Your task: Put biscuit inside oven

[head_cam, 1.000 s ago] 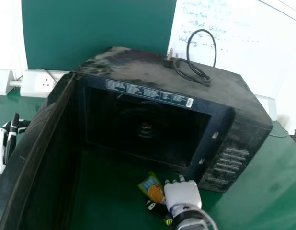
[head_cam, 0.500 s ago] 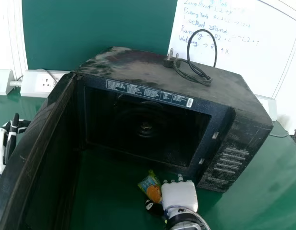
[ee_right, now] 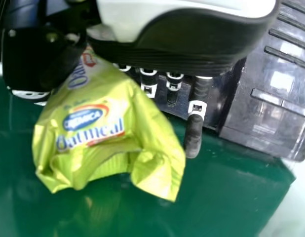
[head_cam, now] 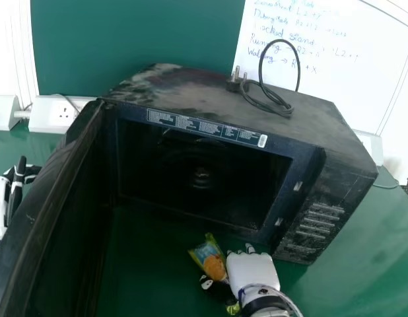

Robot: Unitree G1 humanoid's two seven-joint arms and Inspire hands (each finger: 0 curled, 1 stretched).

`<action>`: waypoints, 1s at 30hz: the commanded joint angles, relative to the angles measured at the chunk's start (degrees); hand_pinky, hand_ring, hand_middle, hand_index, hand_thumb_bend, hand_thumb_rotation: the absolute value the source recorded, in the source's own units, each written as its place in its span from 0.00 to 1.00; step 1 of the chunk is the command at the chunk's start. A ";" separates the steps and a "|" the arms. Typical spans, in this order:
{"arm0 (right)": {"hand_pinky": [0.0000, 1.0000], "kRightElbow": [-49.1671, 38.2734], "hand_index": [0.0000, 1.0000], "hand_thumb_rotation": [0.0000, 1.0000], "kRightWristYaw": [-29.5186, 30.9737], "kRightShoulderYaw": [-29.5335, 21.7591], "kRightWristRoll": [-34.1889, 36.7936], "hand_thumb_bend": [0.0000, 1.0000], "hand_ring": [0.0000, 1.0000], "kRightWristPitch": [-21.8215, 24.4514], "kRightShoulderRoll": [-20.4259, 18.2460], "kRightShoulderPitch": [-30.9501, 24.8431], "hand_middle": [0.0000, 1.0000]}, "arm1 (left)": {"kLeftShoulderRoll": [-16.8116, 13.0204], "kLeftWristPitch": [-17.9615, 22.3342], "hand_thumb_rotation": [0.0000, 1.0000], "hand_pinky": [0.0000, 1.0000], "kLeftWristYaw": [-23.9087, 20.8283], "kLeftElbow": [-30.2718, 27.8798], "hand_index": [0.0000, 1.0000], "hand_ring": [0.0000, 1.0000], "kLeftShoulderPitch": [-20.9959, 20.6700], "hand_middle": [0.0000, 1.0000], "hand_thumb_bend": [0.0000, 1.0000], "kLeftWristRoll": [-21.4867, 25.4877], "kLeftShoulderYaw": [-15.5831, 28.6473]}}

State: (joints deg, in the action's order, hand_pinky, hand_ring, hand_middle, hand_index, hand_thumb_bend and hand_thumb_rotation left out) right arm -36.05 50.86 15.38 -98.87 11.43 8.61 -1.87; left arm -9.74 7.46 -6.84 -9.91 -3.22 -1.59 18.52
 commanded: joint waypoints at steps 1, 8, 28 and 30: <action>0.40 -1.45 0.53 0.00 0.24 -0.71 2.13 0.53 0.47 0.06 -1.30 -0.59 0.46 | 0.04 0.41 0.06 0.49 -0.21 0.12 0.49 0.53 0.01 0.56 0.51 0.03 -0.20; 0.40 -3.25 0.53 0.00 -0.54 -2.30 3.58 0.52 0.47 -0.27 -2.93 3.98 0.42 | 0.05 0.91 0.06 0.49 -0.23 0.39 0.49 0.53 0.19 0.56 0.51 -0.24 -0.35; 0.30 0.51 0.54 0.00 1.53 -2.97 3.09 0.52 0.36 -0.33 -4.96 15.91 0.46 | 0.17 1.01 0.06 0.49 -0.29 0.79 0.49 0.53 0.18 0.57 0.51 -0.52 -0.60; 0.33 0.86 0.56 0.00 1.39 -3.21 3.82 0.51 0.36 0.04 -5.32 16.79 0.47 | 0.19 0.82 0.06 0.49 -0.34 0.71 0.49 0.53 0.20 0.57 0.51 -0.58 -0.61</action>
State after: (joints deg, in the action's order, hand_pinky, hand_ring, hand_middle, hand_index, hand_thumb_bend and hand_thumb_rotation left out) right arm -35.24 52.99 12.61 -95.72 11.22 3.80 13.55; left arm -9.62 8.14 -6.89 -9.27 -3.21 -1.68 18.47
